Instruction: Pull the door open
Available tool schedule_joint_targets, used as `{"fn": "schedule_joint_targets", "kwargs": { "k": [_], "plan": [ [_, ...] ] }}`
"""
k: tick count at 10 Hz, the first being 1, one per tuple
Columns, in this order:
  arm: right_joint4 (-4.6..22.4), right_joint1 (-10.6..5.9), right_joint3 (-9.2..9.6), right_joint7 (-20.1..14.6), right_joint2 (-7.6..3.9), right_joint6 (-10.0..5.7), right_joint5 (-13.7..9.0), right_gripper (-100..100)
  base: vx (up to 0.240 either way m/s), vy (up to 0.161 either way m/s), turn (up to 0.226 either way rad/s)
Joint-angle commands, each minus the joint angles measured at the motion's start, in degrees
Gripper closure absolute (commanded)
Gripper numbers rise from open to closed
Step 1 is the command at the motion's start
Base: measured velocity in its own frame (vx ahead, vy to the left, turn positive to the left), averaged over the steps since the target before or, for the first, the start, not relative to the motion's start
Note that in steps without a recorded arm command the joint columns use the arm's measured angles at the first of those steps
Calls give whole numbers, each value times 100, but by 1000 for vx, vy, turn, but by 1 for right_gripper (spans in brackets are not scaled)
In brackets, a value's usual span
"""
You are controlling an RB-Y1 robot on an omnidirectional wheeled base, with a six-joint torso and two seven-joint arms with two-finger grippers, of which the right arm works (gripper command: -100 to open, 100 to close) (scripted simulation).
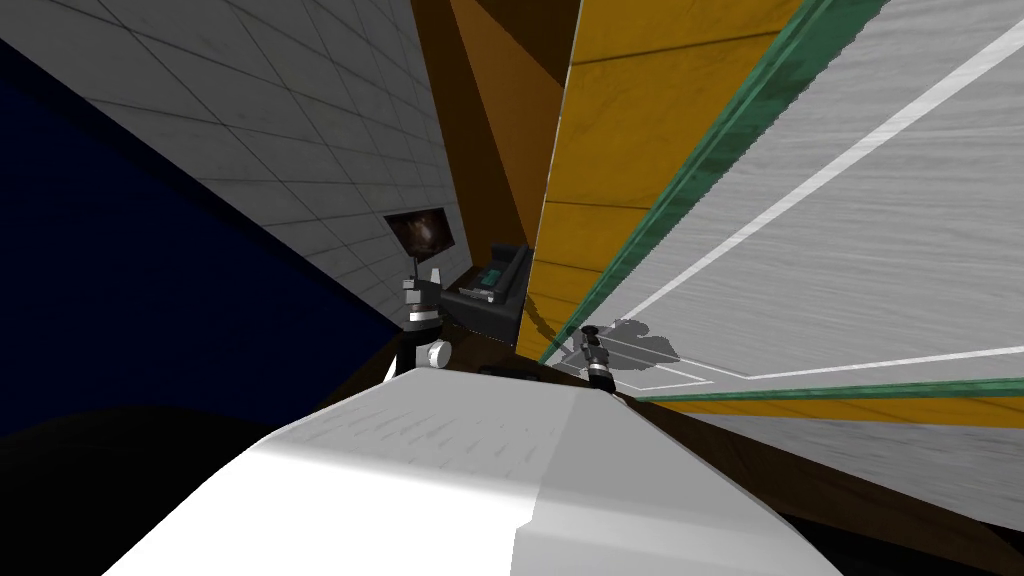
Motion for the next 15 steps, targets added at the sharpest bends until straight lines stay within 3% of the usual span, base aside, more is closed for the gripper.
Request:
{"fn": "schedule_joint_targets", "kwargs": {
  "k": [1, 5, 15],
  "plan": [
    [-7, 2, 16, -3, 15, 3, 8, 100, -6, -1, -10],
    [-7, 2, 16, -3, 15, 3, 8, 100, -2, 0, 2],
    [-22, -9, 195, -1472, -38, 36, -434, 100, -29, -12, 39]
  ]
}}
